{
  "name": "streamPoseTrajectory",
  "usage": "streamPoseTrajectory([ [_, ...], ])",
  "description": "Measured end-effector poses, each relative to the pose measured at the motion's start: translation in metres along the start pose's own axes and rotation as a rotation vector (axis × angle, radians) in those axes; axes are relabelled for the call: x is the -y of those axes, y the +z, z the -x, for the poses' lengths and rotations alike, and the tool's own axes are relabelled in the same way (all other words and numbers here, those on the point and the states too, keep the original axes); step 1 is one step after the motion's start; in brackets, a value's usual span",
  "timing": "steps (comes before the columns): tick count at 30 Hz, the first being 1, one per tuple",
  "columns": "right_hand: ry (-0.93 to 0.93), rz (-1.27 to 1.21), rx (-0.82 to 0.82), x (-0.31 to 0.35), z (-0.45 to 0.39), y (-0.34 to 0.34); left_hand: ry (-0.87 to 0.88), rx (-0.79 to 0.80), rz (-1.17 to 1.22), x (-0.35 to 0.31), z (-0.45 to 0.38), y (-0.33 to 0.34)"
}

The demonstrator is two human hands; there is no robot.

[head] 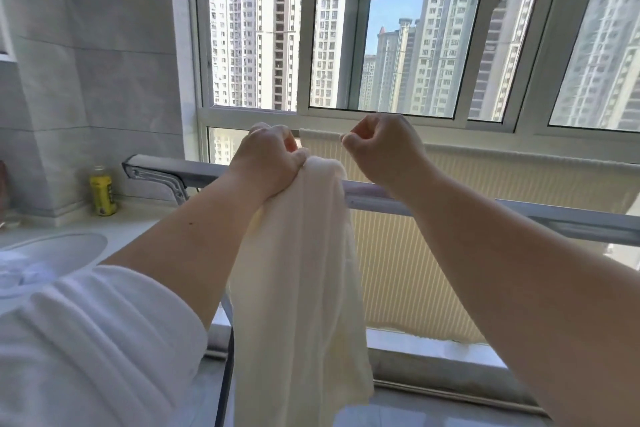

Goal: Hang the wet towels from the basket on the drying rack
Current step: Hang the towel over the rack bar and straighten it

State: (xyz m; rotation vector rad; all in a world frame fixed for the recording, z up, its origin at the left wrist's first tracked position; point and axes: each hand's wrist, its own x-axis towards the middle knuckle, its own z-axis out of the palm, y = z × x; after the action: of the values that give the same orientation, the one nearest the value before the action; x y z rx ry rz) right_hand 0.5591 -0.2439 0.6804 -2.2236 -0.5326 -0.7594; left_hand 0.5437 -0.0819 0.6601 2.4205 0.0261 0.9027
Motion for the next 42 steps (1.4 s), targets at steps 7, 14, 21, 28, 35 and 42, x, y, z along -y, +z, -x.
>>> streamPoseTrajectory([
  [7, 0.019, 0.183, 0.324, 0.01, 0.012, -0.004, 0.053, 0.04, -0.101, -0.001, 0.019, -0.013],
  [14, 0.043, 0.056, 0.273, 0.02, 0.016, 0.005, -0.011, 0.173, -0.205, -0.015, 0.03, -0.029],
  [21, 0.033, 0.01, 0.21, 0.023, 0.019, 0.003, 0.052, 0.043, -0.286, -0.02, 0.03, -0.027],
  [28, 0.121, -0.137, 0.125, 0.018, 0.016, -0.005, -0.297, -0.066, 0.675, -0.01, 0.017, -0.038],
  [35, 0.236, -0.351, 0.011, 0.013, 0.009, -0.006, -0.43, 0.121, 1.306, -0.001, 0.007, -0.036],
  [42, 0.487, -0.895, -0.031, 0.02, 0.002, -0.009, -0.305, 0.088, 1.126, -0.01, 0.014, -0.039],
])
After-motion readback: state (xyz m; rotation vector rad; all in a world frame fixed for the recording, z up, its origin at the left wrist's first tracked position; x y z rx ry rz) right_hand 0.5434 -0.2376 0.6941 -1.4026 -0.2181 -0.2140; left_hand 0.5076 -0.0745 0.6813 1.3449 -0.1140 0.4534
